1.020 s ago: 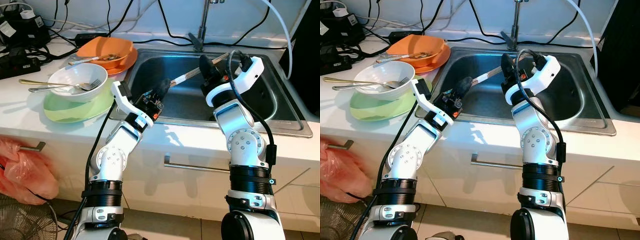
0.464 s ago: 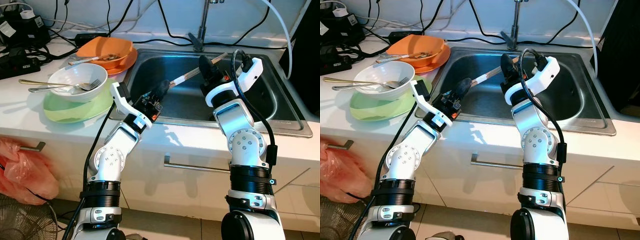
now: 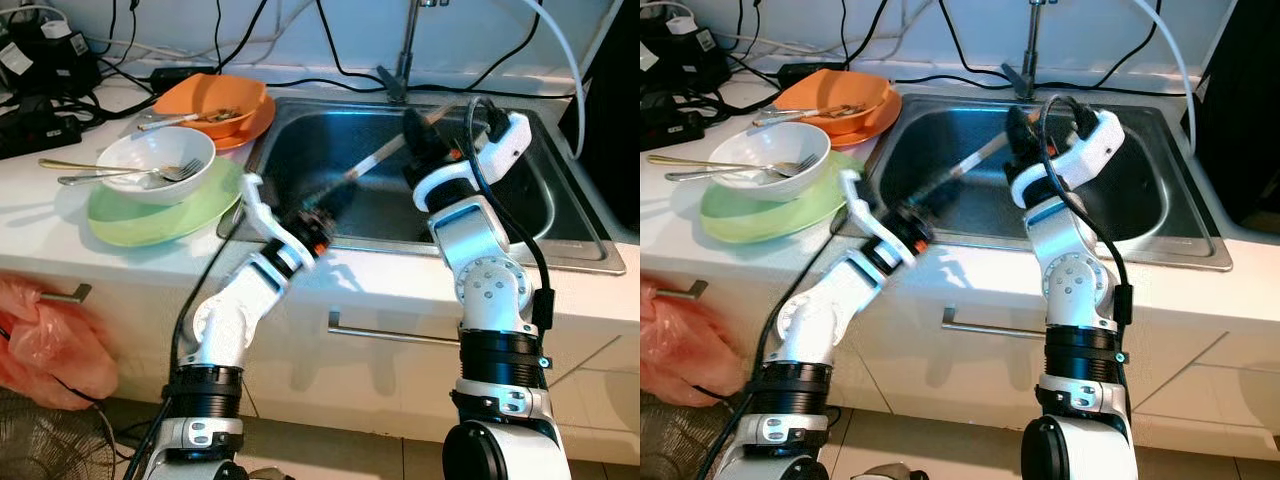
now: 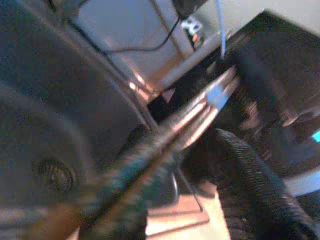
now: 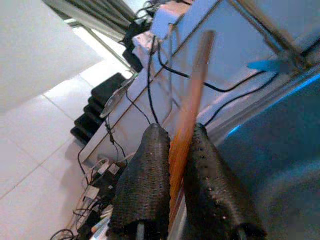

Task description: Kitchen organization

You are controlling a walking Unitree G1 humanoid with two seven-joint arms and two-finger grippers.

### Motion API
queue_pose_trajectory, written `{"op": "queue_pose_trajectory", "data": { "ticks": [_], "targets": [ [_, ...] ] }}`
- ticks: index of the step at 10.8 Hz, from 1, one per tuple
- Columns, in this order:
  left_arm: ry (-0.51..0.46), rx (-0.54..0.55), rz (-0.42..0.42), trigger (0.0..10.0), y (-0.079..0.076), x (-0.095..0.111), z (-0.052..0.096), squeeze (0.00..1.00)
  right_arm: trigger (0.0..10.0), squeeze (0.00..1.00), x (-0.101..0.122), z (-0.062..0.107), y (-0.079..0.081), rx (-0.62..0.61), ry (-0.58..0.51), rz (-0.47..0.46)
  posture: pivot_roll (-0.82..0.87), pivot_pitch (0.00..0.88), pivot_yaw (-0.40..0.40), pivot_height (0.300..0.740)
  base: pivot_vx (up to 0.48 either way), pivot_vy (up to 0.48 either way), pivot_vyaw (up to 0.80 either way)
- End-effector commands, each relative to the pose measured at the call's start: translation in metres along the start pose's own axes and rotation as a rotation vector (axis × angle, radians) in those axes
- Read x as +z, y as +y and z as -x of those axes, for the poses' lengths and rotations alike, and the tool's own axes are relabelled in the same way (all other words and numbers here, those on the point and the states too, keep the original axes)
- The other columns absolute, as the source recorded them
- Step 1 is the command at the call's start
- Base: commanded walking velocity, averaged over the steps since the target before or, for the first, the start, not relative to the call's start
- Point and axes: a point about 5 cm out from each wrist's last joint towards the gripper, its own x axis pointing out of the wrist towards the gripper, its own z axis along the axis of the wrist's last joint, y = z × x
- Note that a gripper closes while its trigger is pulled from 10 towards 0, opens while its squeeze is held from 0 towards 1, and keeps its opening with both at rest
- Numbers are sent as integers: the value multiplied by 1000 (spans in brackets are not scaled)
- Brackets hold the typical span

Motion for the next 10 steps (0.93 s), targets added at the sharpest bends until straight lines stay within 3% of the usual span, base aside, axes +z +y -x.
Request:
{"op": "queue_pose_trajectory", "data": {
  "ticks": [1,3,4,6,8,9,10],
  "targets": [
    [-8,-19,-23,10000,-5,4,-2,1000,0,0,-3,-1,1,-34,1,35,100,0,59,740,0,0,0],
    [-9,-2,-41,10000,-5,5,-2,1000,0,0,-4,0,-2,-60,-10,76,102,0,59,740,0,0,0],
    [12,14,-152,10000,-8,8,-1,1000,0,0,2,1,-9,-75,-25,194,107,0,58,740,0,0,0],
    [60,11,-276,10000,-9,7,3,1000,0,0,12,3,-22,-65,-18,354,112,0,62,740,0,0,0],
    [107,-1,-336,10000,-12,0,8,1000,0,0,22,1,-32,-19,6,550,122,0,57,740,0,0,0],
    [110,-2,-351,10000,-13,-1,9,1000,0,0,23,0,-32,-10,8,575,126,0,56,740,0,0,0],
    [119,1,-420,10000,-15,-2,11,1000,0,0,22,-3,-32,18,14,633,130,1,54,740,0,0,0]
  ]
}}
